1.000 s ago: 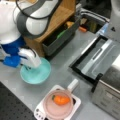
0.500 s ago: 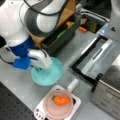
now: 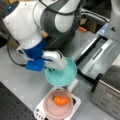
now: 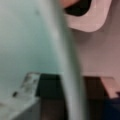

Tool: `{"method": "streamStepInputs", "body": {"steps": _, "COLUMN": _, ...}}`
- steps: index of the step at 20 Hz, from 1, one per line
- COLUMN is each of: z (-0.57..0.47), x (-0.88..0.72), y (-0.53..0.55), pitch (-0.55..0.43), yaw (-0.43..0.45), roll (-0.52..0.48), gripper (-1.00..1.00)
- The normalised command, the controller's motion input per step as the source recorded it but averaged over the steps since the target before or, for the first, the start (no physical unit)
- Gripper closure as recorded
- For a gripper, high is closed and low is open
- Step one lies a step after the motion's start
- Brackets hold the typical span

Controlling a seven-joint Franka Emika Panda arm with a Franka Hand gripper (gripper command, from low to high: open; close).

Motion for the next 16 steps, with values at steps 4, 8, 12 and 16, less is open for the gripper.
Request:
{"method": "streamStepInputs", "body": {"steps": 4, "z": -0.01, "x": -0.42, "y": 0.2, "pitch": -0.235, "yaw": -0.195, "roll": -0.048, "gripper": 1.0}}
{"method": "streamStepInputs", "body": {"steps": 8, "z": -0.13, "x": -0.51, "y": 0.1, "pitch": -0.221, "yaw": -0.244, "roll": -0.013, "gripper": 1.0}}
{"method": "streamStepInputs", "body": {"steps": 12, "z": -0.19, "x": -0.73, "y": 0.14, "pitch": -0.223, "yaw": -0.285, "roll": -0.027, "gripper": 1.0}}
{"method": "streamStepInputs", "body": {"steps": 16, "z": -0.2, "x": -0.9, "y": 0.16, "pitch": -0.272, "yaw": -0.312, "roll": -0.038, "gripper": 1.0}}
